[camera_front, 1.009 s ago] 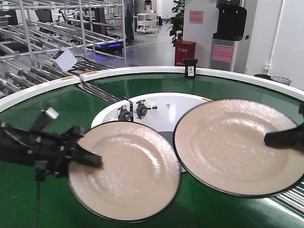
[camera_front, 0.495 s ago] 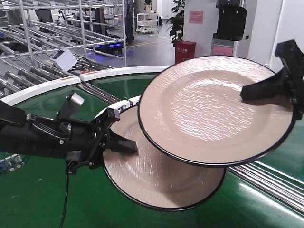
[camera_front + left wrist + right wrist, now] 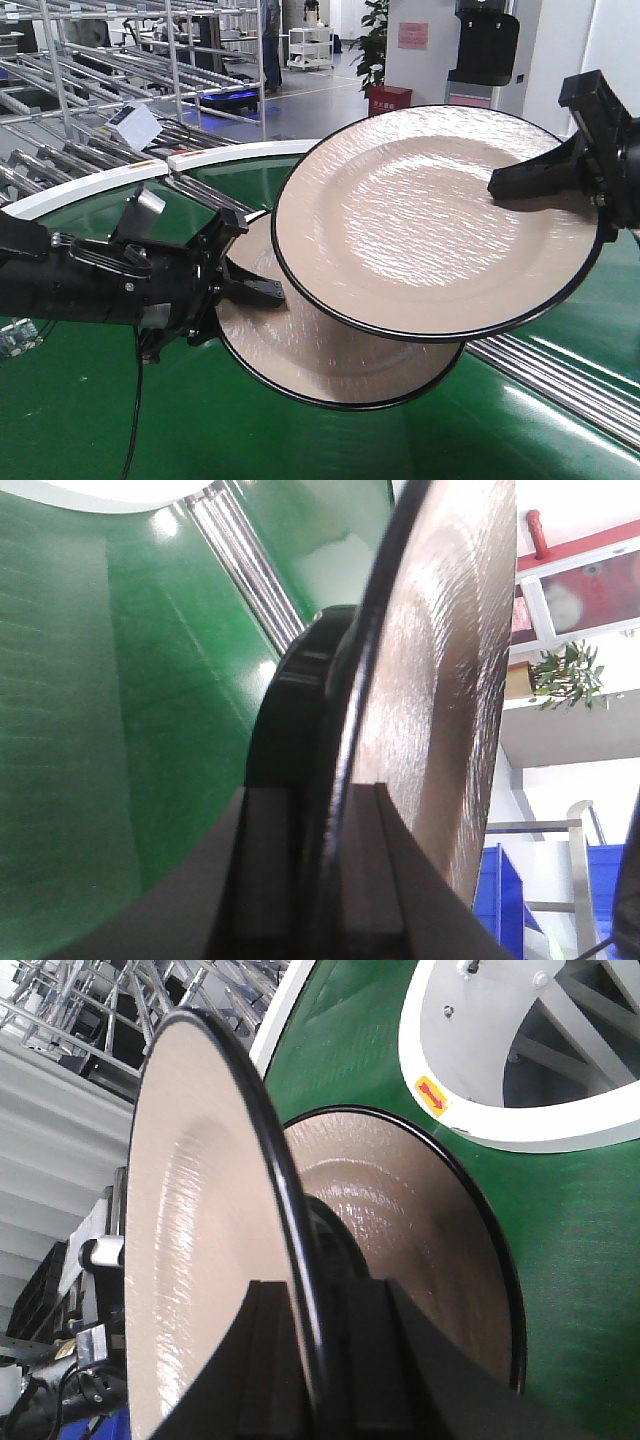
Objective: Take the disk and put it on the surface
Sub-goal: 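Hold both plates raised while the base starts moving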
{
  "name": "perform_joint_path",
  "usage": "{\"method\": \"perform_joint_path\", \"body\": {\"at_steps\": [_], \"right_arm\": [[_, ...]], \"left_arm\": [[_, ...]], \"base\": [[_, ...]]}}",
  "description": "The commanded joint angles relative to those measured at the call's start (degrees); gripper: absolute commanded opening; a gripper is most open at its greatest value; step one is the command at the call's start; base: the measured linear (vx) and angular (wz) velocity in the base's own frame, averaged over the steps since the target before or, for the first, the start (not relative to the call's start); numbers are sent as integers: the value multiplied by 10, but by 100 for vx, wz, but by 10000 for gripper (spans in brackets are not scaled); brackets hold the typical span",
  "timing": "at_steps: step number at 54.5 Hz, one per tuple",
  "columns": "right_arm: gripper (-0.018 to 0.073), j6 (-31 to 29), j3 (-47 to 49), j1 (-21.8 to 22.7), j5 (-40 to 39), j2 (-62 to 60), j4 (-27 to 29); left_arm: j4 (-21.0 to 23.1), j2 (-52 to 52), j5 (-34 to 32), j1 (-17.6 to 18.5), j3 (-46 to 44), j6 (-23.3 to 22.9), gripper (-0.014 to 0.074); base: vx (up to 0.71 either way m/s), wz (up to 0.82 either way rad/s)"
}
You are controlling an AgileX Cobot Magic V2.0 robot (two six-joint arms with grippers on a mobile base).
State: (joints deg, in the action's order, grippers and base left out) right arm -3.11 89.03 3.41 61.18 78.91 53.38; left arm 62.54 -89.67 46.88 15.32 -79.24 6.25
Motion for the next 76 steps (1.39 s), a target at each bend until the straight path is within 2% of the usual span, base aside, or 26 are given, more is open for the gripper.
{"method": "perform_joint_path", "body": {"at_steps": [1, 76], "right_arm": [[-5, 6, 24, 0, -48, -18, 60], [-5, 6, 24, 0, -46, -18, 60]], "left_arm": [[63, 31, -21, 2, -21, -8, -1], [63, 31, -21, 2, -21, -7, -1]], "base": [[0, 0], [-1, 0]]}}
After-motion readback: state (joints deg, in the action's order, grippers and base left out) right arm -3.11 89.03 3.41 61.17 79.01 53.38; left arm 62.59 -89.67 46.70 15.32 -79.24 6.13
